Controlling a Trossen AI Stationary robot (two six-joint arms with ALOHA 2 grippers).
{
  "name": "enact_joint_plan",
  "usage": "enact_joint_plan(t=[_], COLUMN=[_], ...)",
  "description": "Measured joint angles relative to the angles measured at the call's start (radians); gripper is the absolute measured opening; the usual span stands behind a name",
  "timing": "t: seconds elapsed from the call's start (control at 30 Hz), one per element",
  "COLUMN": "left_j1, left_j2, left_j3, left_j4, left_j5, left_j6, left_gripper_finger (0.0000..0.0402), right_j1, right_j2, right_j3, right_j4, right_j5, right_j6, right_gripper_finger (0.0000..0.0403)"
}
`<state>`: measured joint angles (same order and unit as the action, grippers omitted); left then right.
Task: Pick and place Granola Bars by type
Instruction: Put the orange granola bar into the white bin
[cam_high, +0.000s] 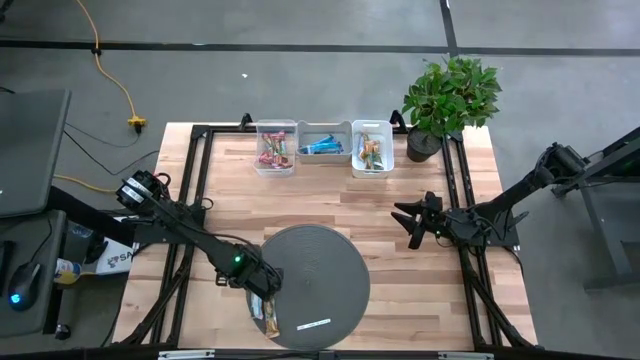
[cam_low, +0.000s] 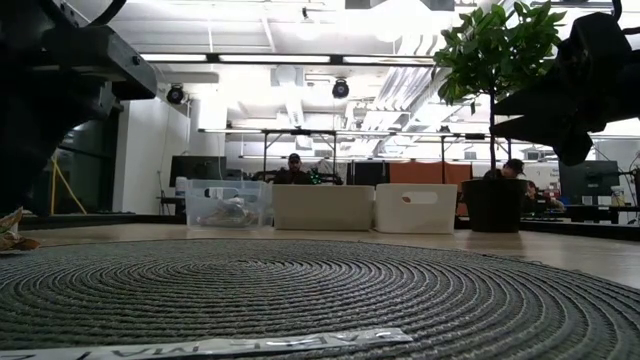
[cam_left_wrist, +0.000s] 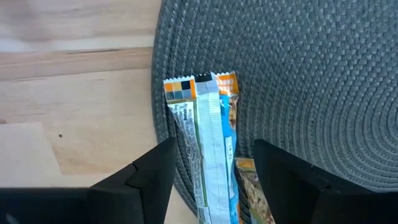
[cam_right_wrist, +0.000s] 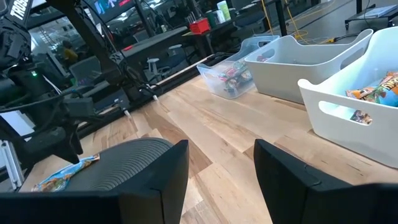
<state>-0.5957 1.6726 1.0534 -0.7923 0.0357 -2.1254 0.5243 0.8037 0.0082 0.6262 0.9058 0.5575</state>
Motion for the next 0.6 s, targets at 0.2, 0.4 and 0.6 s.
enact_joint_plan(t=[0.2,0.4,0.6], left_j1=[0.000,0.000,0.000], left_j2=[0.014,0.045,0.069], left_j3=[-0.002,0.000,-0.001], left_j4=[0.003,0.030,0.035], left_j5=[0.002,0.019,0.036], left_j6=[0.000,0.004,0.008], left_gripper_finger=[0.0211,0.0211,0.0211], right_j1=[0.000,0.000,0.000], right_j2=[0.000,0.000,-0.002], right_j3=[0.000,0.000,0.000], right_j4=[0.000,0.000,0.000], right_j5=[0.000,-0.001,-0.007], right_j6=[0.000,-0.010,-0.016], right_gripper_finger=[0.0165,0.0165,0.0165])
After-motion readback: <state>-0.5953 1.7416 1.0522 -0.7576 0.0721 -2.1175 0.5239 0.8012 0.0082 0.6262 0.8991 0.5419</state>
